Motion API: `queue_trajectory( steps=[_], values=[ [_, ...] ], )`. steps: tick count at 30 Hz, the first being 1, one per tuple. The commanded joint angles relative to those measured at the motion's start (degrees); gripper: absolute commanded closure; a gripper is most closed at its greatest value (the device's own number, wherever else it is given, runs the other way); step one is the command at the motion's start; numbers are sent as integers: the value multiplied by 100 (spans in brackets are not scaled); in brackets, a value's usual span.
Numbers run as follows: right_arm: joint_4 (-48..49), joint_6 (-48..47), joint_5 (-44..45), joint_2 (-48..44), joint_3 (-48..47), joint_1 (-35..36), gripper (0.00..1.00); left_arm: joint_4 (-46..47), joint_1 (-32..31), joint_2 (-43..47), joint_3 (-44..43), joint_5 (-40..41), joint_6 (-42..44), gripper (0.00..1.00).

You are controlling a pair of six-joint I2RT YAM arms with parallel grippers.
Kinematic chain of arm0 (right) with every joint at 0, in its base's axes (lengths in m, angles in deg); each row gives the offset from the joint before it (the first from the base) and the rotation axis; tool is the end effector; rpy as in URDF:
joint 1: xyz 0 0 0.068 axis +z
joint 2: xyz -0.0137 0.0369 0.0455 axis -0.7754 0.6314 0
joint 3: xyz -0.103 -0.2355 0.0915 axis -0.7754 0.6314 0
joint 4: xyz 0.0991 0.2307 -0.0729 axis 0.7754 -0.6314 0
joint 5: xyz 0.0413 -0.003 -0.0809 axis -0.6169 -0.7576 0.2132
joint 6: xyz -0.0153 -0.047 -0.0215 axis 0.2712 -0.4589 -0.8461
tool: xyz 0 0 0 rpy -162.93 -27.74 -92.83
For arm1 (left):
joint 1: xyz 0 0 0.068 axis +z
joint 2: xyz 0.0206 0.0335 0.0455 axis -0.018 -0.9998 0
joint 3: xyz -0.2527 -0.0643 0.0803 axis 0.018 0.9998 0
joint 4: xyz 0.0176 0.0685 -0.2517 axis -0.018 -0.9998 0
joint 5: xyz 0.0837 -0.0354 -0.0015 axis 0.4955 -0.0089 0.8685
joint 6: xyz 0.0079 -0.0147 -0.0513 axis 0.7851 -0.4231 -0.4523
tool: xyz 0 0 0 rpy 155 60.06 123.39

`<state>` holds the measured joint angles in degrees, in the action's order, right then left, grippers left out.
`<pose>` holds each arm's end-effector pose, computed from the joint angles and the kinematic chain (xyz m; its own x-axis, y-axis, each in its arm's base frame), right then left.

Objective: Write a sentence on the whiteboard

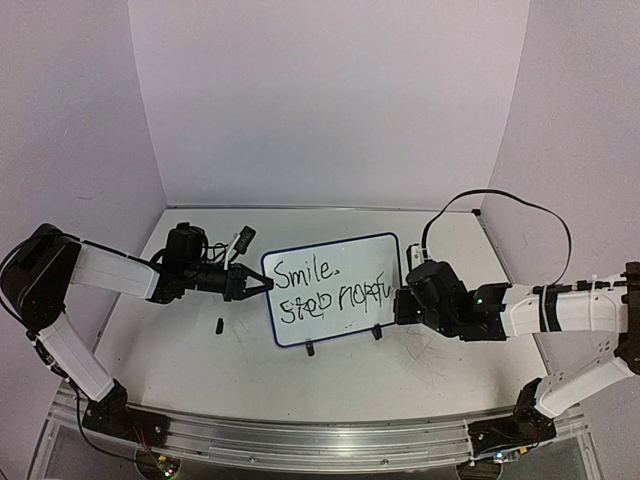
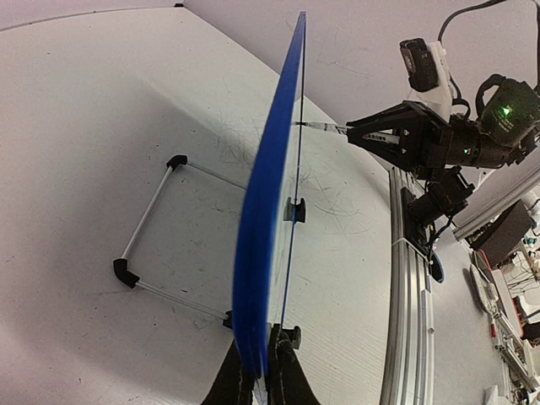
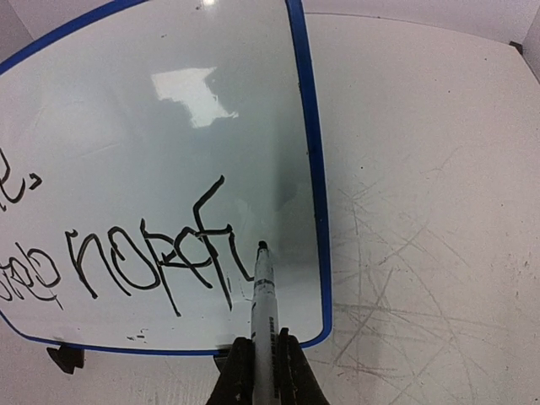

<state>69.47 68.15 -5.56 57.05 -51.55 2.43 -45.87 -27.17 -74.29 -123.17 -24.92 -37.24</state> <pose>0.1786 0.2147 0.2094 -0.5933 -0.0136 -0.8049 -0.2692 0.9457 0.1824 0.2662 -0.1733 0.1804 -0.5531 0.1621 -0.8172 0.8178 0.2927 -0.4954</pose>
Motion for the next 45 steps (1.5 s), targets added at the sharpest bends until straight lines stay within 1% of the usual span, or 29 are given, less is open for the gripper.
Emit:
queue_trajectory(
  steps=[1,9,16,25,33,41,45],
  values=[
    [170,-115,242,-33,-298,-76,100,-414,-1,-167,-45,702,365,100],
    [171,-24,173,-6,-201,-75,100,-418,-1,-130,-9,722,364,100],
    [130,111,-136,-76,22,-57,100,-414,0,-160,-27,709,370,100],
    [-18,147,-287,-74,189,-50,100,-415,0,-165,-24,725,365,100],
    [-100,167,-275,-243,257,-46,100,-414,-1,-173,-33,719,355,100],
    [-70,35,-150,-567,-91,-91,100,-414,-5,-186,-43,703,347,100],
    [48,-87,-174,-496,-162,-281,100,-414,0,-182,-58,704,356,100]
  ],
)
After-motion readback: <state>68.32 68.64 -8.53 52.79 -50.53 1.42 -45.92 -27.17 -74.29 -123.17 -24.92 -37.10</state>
